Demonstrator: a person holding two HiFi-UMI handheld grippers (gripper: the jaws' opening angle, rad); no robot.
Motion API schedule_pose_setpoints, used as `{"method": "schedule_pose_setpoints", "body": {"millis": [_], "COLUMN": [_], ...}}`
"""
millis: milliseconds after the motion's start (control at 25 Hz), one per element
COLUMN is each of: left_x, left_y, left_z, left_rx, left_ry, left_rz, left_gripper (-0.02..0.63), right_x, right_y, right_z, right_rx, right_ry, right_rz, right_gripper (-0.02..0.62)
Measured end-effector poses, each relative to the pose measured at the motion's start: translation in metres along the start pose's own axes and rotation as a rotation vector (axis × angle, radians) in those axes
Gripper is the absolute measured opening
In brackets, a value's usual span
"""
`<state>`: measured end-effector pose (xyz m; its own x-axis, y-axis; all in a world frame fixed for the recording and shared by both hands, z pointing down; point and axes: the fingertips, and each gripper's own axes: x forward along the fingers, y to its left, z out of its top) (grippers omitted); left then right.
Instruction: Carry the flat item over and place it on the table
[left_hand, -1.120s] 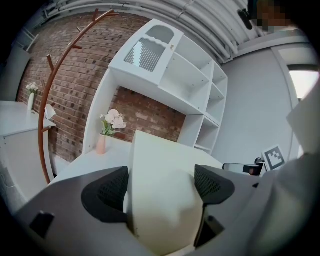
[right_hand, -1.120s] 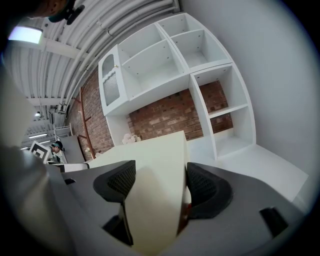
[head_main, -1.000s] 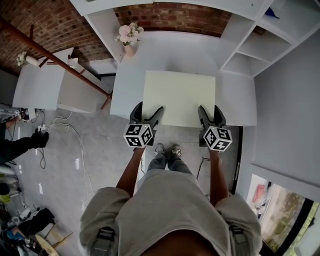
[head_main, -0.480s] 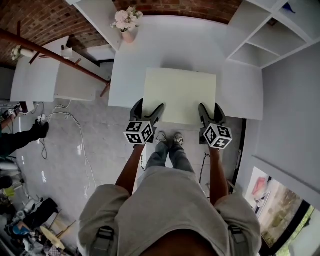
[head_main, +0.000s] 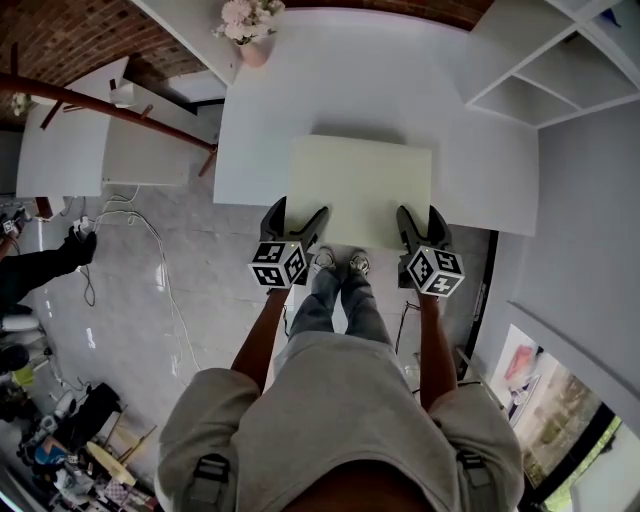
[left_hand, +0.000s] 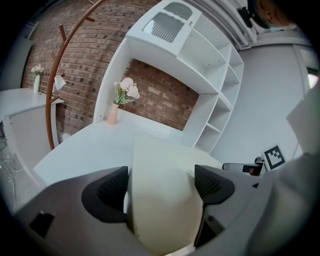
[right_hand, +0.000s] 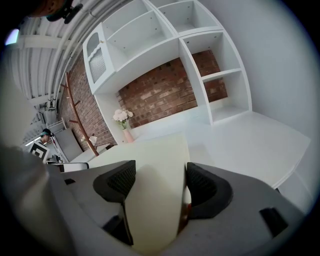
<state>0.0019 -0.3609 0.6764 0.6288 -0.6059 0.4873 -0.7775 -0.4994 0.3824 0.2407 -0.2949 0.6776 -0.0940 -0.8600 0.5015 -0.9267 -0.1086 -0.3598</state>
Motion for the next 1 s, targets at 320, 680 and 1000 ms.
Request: {"method": "schedule_pose_setpoints", "body": {"millis": [320,680,1000], "left_x": [0.019,0.058,0.094], "left_y": [0.012,0.024,0.038], "left_z": [-0.010,0.013,0.038], "left_rx": [-0.011,0.004,0.008], "left_ry": [0.027,0.008,-0.017], "left_rz": [0.004,-0.002,0.004], "left_gripper": [0.426,0.426,0.426], "right_x": [0.020,0.059,0.100], "right_y": [-0.009,-0.020,-0.028], "right_z": [-0.011,0.012,0.039], "right_rx": [0.007,-0.003,-0.020], "right_ry": [0.028,0.003,-0.016], "right_rz": [-0.009,-0.011,0.002], "right_gripper": [0.337,0.337,0.337]}}
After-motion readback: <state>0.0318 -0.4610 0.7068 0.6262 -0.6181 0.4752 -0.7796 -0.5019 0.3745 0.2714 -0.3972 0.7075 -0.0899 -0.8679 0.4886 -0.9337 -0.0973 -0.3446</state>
